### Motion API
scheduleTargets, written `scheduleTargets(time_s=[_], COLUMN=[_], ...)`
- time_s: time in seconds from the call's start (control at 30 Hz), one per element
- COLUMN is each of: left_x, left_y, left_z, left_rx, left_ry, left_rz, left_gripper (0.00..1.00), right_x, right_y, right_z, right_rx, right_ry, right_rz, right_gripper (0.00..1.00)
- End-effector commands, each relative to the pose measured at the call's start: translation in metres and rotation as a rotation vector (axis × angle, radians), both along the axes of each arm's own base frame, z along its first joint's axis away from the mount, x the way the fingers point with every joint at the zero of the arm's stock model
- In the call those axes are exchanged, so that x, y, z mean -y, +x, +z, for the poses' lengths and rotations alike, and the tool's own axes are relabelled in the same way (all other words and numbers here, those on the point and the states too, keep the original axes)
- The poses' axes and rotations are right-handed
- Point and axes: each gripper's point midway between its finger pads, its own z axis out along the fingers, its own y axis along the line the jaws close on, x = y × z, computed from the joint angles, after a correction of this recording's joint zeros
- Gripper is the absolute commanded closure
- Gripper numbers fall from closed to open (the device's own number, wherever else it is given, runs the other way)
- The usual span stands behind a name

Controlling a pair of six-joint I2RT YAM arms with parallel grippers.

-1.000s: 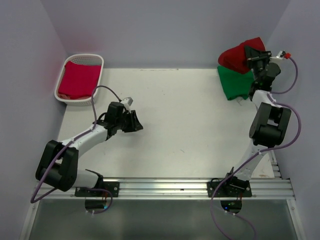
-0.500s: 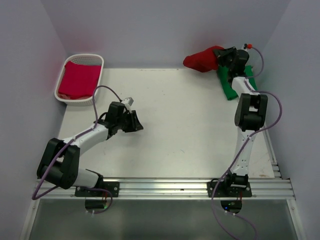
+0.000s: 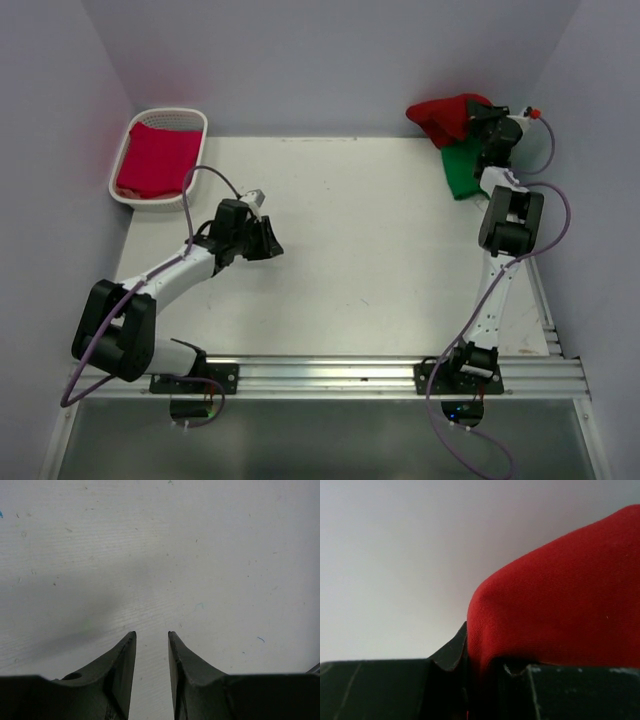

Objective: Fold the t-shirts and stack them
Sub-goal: Neatly place the folded tshirt to the corner

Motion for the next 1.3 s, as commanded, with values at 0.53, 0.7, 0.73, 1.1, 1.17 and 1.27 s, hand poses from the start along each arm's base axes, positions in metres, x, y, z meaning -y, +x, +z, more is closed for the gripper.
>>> scheduleTargets(time_s=[0.53,0.7,0.73,1.1,1.17,1.27], left_x=[0.009,0.008,0.008,0.009,0.01,0.009], left_y=[0.004,-0.002,-0.002,-0.006,-0.005,-0.005], left_z=[0.006,0.002,0.003,-0.002,-0.002,-0.004], left_rx=[0.037,0.037,0.04,0.03,0.031,0.024], left_ry=[-0.024,-0.026,-0.029,-0.032,-0.034,-0.027], left_rz=[-0.039,-0.045,-0.047,-0.06,-0.062,-0.059], left_gripper=[0.67,0.67,0.67,0.68,0.68,0.69], right_x=[-0.051,-0.02,-0.02,-0.009,-0.002,0.01], right_y=[-0.135,-0.127,-0.128,-0.106,-0.098,-0.093], right_z=[0.246,0.205,0.2,0.134,0.134,0.128], right_rx=[0.671,0.398,0.371,0.197,0.19,0.188], right_ry=[-0.242,-0.314,-0.321,-0.309,-0.307,-0.299], right_rz=[0.032,-0.171,-0.181,-0.207,-0.234,-0.294], right_gripper=[1.0,1.0,1.0,1.0,1.0,1.0])
